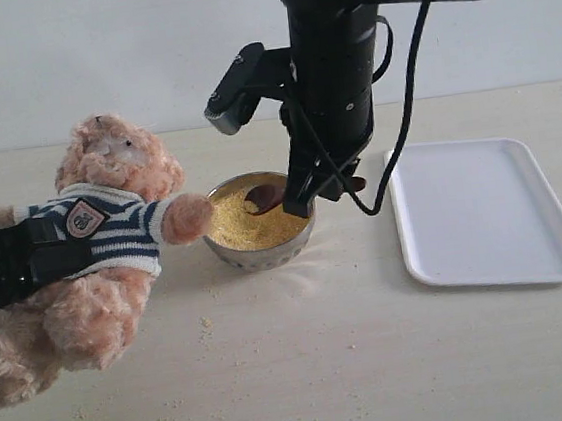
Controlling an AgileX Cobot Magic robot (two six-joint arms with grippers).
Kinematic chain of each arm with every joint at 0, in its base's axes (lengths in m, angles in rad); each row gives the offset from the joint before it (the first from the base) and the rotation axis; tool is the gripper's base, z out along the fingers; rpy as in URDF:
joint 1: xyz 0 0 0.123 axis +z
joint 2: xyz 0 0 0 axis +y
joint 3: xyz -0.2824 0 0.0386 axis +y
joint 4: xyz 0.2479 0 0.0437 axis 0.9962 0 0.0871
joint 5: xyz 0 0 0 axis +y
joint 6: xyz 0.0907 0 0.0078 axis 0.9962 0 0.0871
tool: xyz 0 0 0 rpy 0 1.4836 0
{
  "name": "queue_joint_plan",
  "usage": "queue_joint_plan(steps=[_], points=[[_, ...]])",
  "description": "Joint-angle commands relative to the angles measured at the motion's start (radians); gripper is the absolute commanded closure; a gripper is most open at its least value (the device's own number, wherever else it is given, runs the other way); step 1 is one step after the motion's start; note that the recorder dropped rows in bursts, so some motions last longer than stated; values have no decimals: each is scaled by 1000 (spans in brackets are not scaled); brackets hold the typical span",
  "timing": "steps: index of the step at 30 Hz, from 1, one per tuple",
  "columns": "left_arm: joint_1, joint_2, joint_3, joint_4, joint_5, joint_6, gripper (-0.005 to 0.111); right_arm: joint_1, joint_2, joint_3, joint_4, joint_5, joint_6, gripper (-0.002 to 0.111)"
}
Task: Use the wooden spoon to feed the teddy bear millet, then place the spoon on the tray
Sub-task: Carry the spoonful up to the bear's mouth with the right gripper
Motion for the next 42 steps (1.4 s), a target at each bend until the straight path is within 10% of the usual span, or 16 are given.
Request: queue_joint_plan(steps=[1,42], points=[[2,-9,-5,-14,8,-2,102,-102,-59,-3,138,20,-76,108],[2,-9,-5,-14,15,-1,102,-140,-175,-3,682,-110,-213,108]])
